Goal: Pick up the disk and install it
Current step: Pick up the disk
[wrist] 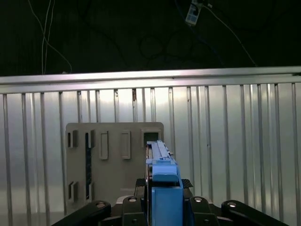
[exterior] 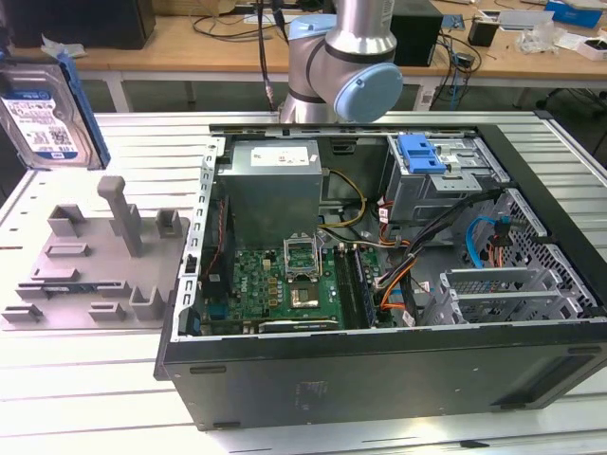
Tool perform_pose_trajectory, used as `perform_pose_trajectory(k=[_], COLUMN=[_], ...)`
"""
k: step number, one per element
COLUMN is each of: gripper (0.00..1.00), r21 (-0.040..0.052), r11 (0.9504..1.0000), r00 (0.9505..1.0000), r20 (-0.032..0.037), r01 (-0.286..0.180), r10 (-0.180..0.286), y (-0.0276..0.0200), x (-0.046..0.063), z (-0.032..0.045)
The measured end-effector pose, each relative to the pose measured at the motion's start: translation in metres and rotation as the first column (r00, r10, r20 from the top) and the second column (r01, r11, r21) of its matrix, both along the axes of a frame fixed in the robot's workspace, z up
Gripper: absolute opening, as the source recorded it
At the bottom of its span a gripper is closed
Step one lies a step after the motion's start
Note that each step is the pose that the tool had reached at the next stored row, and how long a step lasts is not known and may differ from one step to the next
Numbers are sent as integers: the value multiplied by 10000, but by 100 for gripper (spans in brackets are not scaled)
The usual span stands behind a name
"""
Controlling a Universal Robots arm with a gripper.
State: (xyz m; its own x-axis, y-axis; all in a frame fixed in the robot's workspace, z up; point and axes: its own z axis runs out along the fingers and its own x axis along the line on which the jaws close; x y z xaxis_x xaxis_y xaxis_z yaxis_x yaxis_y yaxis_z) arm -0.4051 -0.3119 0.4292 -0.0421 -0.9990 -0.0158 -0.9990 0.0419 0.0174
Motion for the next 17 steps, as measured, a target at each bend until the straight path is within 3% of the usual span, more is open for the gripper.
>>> perform_pose_trajectory(k=[7, 17], gripper=[37, 37], r21=[7, 19], r11=[10000, 10000], r00=[10000, 10000], r20=[1, 0], r01=[0, -1], r10=[0, 1], y=[0, 0], x=[0, 0], z=[283, 549])
